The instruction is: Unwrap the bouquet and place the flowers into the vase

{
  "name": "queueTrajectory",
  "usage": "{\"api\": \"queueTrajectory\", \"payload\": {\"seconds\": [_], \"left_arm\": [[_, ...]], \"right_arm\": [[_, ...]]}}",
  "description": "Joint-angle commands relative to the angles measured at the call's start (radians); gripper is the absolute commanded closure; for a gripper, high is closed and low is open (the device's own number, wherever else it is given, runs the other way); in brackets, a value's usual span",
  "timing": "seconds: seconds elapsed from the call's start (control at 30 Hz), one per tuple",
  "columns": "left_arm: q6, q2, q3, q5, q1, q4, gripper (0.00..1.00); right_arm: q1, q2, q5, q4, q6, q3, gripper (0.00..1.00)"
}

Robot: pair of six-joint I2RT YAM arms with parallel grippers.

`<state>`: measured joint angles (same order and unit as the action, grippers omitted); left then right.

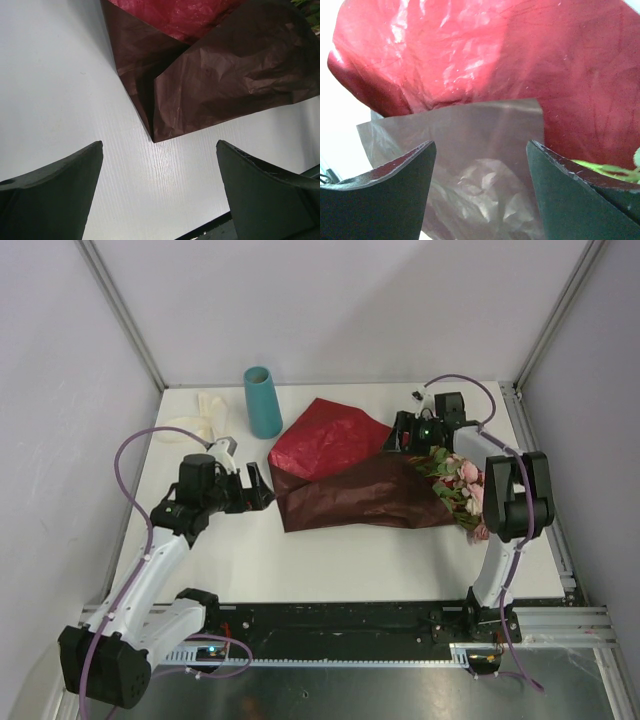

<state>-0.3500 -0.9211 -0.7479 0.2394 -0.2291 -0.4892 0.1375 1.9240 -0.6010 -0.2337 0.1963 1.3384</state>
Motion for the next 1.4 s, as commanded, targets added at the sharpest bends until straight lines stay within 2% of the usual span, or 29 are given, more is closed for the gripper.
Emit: {"api": "queueTrajectory", "payload": {"seconds": [0.0, 0.17, 0.3, 0.53, 0.77, 0.87, 1.0, 1.1, 1.37], "left_arm": [[-0.001, -0.007, -0.005, 0.021, -0.005, 0.014, 0.00], [-0.001, -0.012, -0.006, 0.017, -0.004, 0.014, 0.00], [-0.002, -0.019, -0.006, 0.024, -0.005, 0.014, 0.00], [-0.003, -0.028, -0.007, 0.034, -0.005, 0.014, 0.00], [-0.004, -0.029, -0.007, 0.038, -0.005, 0.014, 0.00], [-0.004, -0.029, -0.007, 0.036, -0.004, 0.014, 0.00], [-0.003, -0.030, -0.007, 0.038, -0.005, 0.014, 0.00], [-0.005, -0.033, -0.008, 0.041, -0.004, 0.014, 0.00], [-0.004, -0.032, -0.006, 0.038, -0.005, 0.015, 0.00]], "right_arm": [[-0.015, 0.059, -0.039, 0.009, -0.024, 0.084, 0.20], [-0.019, 0.127, -0.074, -0.009, -0.033, 0.134, 0.18], [-0.018, 0.183, -0.133, -0.045, -0.047, 0.175, 0.21], [-0.014, 0.192, -0.157, -0.051, -0.057, 0.179, 0.24], [-0.018, 0.185, 0.000, -0.101, -0.032, 0.210, 0.13], [-0.019, 0.186, 0.076, -0.156, -0.023, 0.231, 0.12], [-0.018, 0.200, 0.081, -0.191, -0.027, 0.238, 0.12], [-0.018, 0.213, 0.036, -0.200, -0.032, 0.238, 0.14], [-0.018, 0.219, -0.184, -0.150, -0.032, 0.244, 0.36]]}}
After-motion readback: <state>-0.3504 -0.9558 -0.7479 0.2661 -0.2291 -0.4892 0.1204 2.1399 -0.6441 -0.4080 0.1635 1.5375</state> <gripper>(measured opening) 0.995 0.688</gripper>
